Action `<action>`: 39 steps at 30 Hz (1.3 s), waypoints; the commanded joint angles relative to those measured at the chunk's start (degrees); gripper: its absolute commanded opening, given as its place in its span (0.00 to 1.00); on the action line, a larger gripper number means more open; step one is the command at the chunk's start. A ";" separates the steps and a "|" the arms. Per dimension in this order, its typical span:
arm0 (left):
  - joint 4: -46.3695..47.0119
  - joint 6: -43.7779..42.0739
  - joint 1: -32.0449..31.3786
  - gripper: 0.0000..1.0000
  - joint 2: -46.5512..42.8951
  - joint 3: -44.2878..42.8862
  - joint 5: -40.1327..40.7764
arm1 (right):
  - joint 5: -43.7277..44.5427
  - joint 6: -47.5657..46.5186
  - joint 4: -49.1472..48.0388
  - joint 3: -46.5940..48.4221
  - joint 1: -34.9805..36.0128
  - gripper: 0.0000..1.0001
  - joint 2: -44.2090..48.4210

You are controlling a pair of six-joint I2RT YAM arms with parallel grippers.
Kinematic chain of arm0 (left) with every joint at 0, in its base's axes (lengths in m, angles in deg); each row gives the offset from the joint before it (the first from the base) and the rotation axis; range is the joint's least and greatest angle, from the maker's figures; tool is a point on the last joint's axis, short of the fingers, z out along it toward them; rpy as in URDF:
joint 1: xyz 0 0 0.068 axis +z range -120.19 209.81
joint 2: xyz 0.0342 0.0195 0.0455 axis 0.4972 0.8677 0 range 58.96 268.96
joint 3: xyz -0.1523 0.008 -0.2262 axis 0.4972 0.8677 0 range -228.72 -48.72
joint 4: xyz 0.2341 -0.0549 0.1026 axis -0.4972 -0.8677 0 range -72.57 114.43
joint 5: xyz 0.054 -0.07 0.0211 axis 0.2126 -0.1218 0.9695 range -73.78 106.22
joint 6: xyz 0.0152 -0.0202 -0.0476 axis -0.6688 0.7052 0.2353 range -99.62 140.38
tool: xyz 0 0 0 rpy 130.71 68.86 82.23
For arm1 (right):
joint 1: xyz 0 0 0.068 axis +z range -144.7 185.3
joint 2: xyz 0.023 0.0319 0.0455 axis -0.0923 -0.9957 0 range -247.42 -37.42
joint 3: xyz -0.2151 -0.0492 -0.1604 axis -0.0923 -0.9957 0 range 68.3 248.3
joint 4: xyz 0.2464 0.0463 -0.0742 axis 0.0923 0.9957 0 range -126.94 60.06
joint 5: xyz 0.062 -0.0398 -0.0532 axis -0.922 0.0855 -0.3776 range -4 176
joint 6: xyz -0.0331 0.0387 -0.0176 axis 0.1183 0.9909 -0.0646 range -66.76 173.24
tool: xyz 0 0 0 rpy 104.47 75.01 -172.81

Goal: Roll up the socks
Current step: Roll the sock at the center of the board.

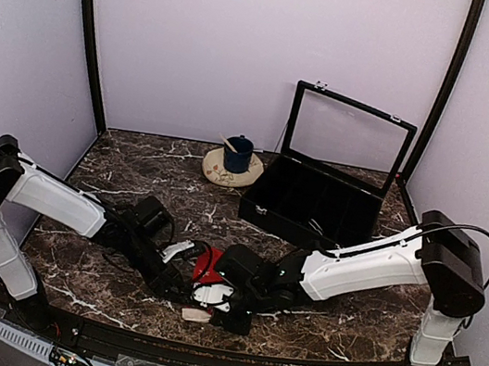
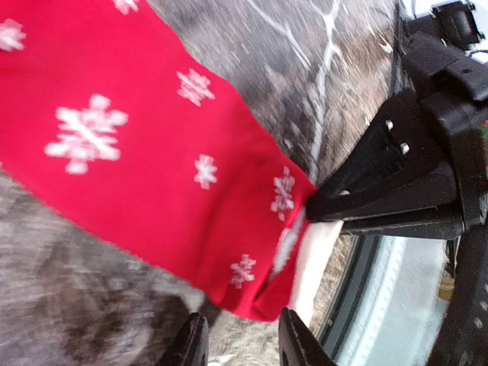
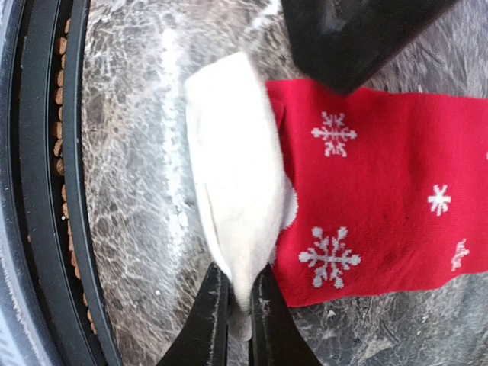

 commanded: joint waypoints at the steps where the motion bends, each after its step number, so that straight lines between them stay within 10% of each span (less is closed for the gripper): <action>1: 3.62 3.08 0.36 0.34 -5.52 2.29 9.17 | -7.04 3.19 4.96 1.57 -3.16 0.01 -2.04; 17: 24.90 4.28 -7.73 0.34 -25.20 19.30 31.37 | -25.51 4.50 13.33 7.62 -11.18 0.01 -7.82; 39: 21.08 -14.84 -18.36 0.42 -20.22 13.93 27.79 | -34.01 2.67 22.25 14.75 -14.51 0.01 -13.50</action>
